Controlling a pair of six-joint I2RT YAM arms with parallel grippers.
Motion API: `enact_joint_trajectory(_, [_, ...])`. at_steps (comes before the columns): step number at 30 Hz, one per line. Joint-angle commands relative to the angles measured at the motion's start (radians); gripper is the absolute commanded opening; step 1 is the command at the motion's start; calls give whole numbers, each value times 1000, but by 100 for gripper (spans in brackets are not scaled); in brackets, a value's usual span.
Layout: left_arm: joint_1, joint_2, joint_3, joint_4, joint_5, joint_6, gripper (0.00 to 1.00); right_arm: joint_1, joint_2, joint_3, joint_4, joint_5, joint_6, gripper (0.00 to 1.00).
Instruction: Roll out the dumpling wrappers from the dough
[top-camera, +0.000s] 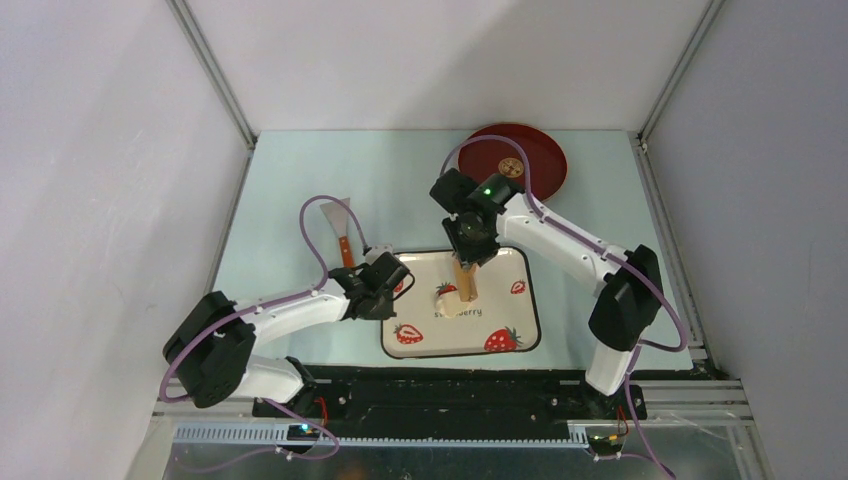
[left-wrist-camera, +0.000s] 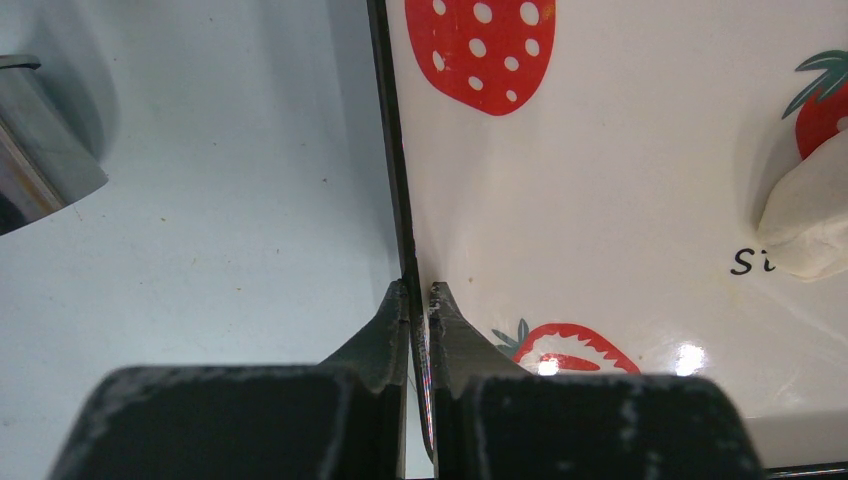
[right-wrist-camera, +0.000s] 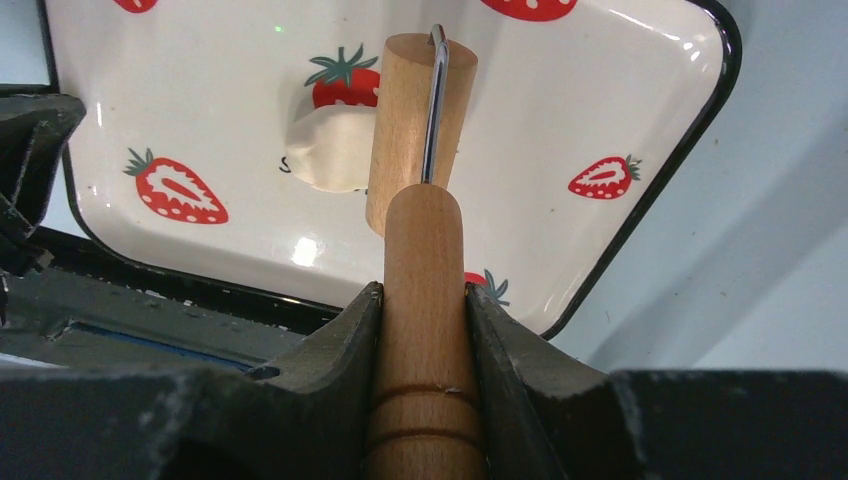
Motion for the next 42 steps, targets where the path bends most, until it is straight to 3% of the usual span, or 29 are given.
enact_joint_trajectory(1, [-5,45,-48,-105,-20,32,2,9,-4,46,-18,11,21,0])
enact_joint_trajectory(25, [-5,42,-50,-105,-21,30,2,5,22,-126,103,-35,21,0])
enact_joint_trajectory(42, [-5,46,-47,-104,-20,34,2,31,25,-61,72,-31,25,0])
